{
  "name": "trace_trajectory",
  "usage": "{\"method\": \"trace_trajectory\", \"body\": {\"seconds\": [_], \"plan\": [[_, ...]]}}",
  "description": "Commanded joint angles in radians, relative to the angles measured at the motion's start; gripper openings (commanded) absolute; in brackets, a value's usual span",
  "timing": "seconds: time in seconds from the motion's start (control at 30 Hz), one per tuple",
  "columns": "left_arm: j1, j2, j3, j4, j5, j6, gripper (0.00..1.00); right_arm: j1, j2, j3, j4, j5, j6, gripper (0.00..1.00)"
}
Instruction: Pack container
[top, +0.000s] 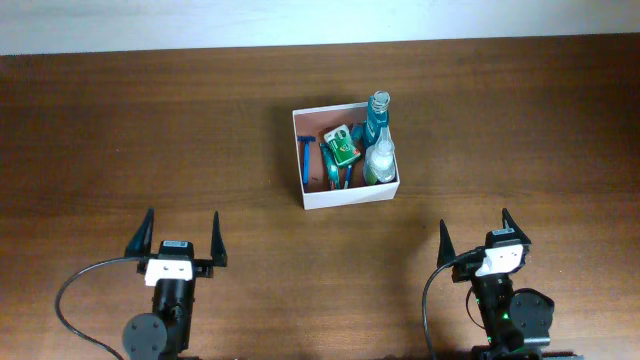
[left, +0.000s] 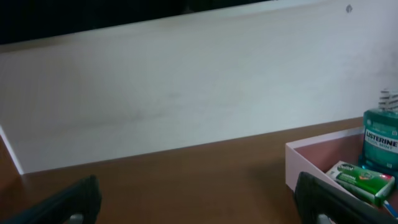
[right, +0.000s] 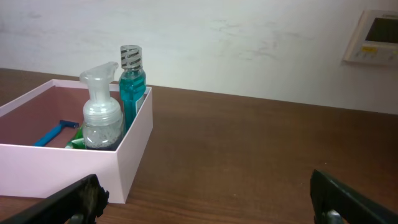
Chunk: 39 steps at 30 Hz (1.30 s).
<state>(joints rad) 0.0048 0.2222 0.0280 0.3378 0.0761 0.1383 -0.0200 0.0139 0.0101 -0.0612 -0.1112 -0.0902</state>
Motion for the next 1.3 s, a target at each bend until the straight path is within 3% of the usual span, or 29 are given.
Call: {"method": "trace_trajectory", "body": {"seconds": [0.0, 0.37, 0.63, 1.27], "plan": [[-0.004, -0.058, -0.019, -0.063, 0.014, 0.005, 0.99, -0.006, -0.010, -0.005, -0.006, -0.009, -0.007, 0.98], [-0.004, -0.218, -0.019, -0.306, 0.014, 0.005, 1.00, -0.006, -0.010, -0.005, -0.006, -0.009, -0.007, 0.98], [-0.004, -0.217, -0.019, -0.413, 0.014, 0.006, 0.99, -0.006, -0.010, -0.005, -0.006, -0.009, -0.007, 0.98], [-0.004, -0.217, -0.019, -0.410, 0.011, 0.006, 0.99, -0.006, -0.010, -0.005, -0.006, -0.009, -0.007, 0.98]]}}
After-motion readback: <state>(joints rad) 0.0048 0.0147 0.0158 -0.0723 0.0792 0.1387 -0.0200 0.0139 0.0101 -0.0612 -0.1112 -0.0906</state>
